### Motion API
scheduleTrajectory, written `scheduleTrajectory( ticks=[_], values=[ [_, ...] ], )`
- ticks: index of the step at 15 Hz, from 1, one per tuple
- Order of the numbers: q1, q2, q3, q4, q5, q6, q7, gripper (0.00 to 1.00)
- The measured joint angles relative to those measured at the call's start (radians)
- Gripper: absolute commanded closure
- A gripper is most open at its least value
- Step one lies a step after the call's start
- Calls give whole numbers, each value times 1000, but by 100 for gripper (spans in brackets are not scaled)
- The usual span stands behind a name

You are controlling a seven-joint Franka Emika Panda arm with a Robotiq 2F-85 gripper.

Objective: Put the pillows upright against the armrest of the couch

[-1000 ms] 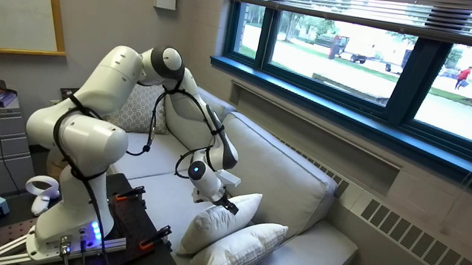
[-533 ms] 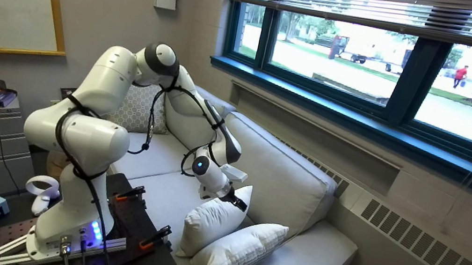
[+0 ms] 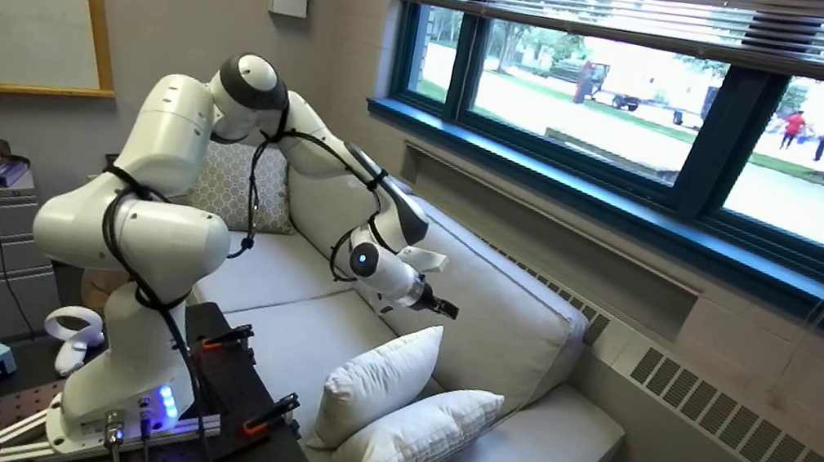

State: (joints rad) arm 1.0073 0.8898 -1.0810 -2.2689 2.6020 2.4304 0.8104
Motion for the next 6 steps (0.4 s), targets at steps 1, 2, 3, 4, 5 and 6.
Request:
scheduleTrajectory(
  ticks=[1,2,3,4,5,6],
  values=[
    [5,-37,-1,5,0,4,-46,0],
    [20,-68,-14,5,0,-9,-67,0],
    [32,-98,-23,8,0,-12,-102,0],
    [36,-140,-15,13,0,-9,-153,0],
    [35,-186,1,18,0,-8,-209,0],
    [30,-233,25,23,0,-6,-267,0]
  ],
)
